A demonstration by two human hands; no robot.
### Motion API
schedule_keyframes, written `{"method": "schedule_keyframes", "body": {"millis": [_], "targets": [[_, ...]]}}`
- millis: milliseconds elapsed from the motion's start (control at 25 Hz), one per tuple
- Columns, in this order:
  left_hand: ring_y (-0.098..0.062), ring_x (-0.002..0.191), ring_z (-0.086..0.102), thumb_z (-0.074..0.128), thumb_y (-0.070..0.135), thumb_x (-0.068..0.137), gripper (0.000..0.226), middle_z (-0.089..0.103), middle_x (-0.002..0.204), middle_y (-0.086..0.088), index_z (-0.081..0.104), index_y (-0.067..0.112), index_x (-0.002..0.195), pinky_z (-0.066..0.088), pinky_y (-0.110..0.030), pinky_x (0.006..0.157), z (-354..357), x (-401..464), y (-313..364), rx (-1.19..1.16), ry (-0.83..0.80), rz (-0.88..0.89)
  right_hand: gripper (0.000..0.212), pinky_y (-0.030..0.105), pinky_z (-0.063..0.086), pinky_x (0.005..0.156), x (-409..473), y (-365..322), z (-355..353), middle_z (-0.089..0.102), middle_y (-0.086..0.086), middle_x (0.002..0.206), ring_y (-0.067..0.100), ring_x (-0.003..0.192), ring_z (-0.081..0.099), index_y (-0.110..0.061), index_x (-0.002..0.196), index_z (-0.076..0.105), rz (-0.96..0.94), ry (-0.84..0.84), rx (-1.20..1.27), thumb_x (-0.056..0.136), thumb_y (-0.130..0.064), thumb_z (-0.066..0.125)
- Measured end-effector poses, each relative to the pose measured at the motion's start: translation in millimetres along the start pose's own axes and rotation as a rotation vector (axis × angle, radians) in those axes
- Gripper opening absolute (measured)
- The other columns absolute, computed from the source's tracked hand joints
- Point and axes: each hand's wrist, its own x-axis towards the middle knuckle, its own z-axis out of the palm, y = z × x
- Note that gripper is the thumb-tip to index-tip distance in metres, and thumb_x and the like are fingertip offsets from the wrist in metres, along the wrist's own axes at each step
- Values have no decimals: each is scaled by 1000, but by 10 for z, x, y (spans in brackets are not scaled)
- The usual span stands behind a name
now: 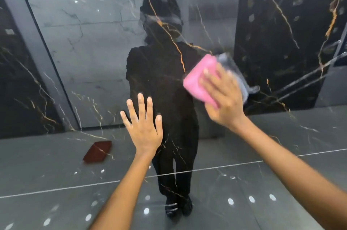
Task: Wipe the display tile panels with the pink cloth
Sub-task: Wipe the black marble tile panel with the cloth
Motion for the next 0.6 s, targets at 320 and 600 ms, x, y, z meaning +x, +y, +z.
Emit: {"method": "schedule_keyframes", "body": {"millis": [320,600], "targets": [[-25,151,-9,24,45,103,62,2,164,0,-3,29,156,-4,-49,119,-8,-60,2,48,1,7,81,36,3,122,-1592,-641,129,41,3,149,17,150,4,-11,142,43,-688,-637,-14,64,-8,64],[-38,144,9,40,49,97,67,15,158,-9,19,21,153,-5,-48,119,-18,-2,25,102,2,13,61,45,18,117,-386,-17,72,51,10,139,25,146,23,-9,133,55,55,-45,-97,72,-6,54]]}}
